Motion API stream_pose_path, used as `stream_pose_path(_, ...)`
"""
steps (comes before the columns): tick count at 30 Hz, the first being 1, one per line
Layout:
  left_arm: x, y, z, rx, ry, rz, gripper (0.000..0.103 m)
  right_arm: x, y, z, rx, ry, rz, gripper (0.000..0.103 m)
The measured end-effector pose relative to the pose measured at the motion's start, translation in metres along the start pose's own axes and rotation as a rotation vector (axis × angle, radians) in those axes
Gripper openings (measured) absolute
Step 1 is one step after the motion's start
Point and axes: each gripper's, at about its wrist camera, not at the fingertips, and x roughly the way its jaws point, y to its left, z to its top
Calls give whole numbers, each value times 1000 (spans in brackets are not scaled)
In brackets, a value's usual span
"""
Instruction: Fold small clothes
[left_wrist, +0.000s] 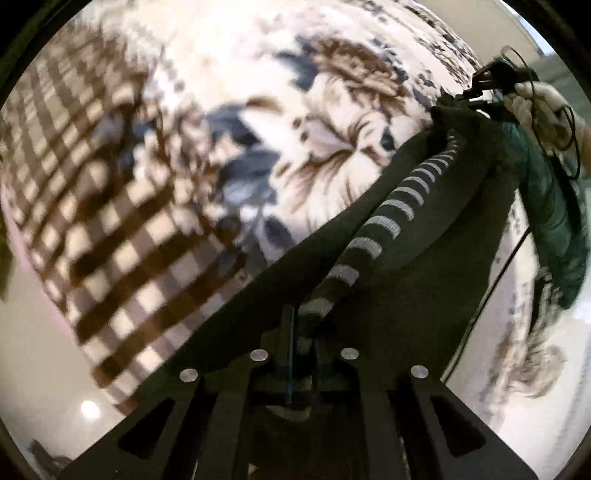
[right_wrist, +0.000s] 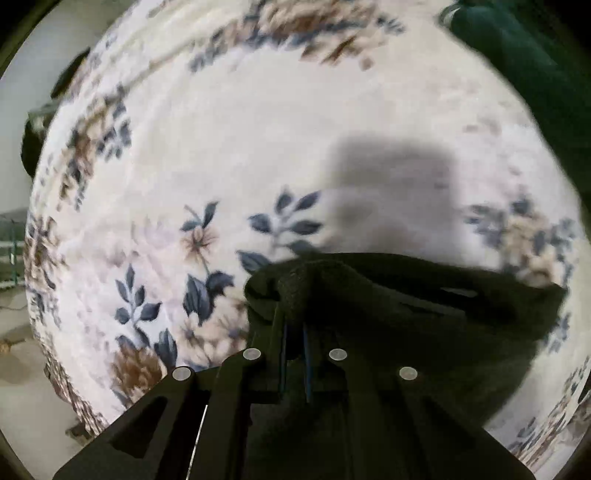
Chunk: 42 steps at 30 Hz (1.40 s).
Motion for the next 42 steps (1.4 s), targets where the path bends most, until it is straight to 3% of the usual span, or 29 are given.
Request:
stream_pose_path(2,-2,13,0,-48,31,-52,21,6,-2,0,47,18,73,26)
stream_pose_path(3,-6,20,-1,-71,33,-76,24,1,-3,-6,61,6,128,46)
stream_pose_path(4,-13,28,-2,-88,32,-89,30,-7,-3,-16,58,-8,179,59)
stream_pose_path(5,-20,33,-2,-95,30,-95,37,-14,-3,-26,45,-16,215,61)
stream_pose_path(9,-42,41,-4,-50,27,-80,42,-51,-3,-110,-86,-79,212,62)
stream_pose_path(12,-45,27,-4,52,25,-23,42,-59,-15,-182,-107,-82,205,62)
stream_pose_path(17,-34,-8,-9,217,24,46,42,-44,-60,-311,-9,-45,206,62)
stream_pose_path(22,-3,-35,-15,389,35,126,40,6,-95,-433,169,73,275,62)
stream_pose_path(24,5,-33,-13,414,14,123,9,28,-97,-468,224,107,295,62)
stream_pose_path(25,6,-29,-10,405,14,127,0,44,-97,-488,269,127,315,62)
stream_pose_path(26,5,-23,-6,387,2,113,0,54,-95,-501,293,138,326,61)
stream_pose_path(27,3,-18,-3,371,-6,105,0,65,-91,-515,326,145,352,52)
stream_pose_path(28,0,-9,1,345,-12,95,0,72,-88,-524,344,141,370,28)
stream_pose_path(30,-14,8,9,279,-23,55,0,79,-79,-539,362,110,353,11)
stream_pose_path(31,-21,20,15,239,-23,38,0,74,-76,-547,367,61,323,7)
stream_pose_path(35,-7,60,30,201,97,93,0,48,-84,-571,429,-14,245,6)
stream_pose_path(39,-15,32,51,339,143,-23,4,47,-92,-573,466,27,213,7)
stream_pose_path(40,-17,20,56,371,143,-53,13,46,-91,-570,466,38,210,14)
stream_pose_path(41,-19,3,63,411,130,-87,31,44,-91,-566,475,45,213,19)
stream_pose_path(42,-19,-8,66,433,116,-109,41,40,-92,-563,490,36,206,30)
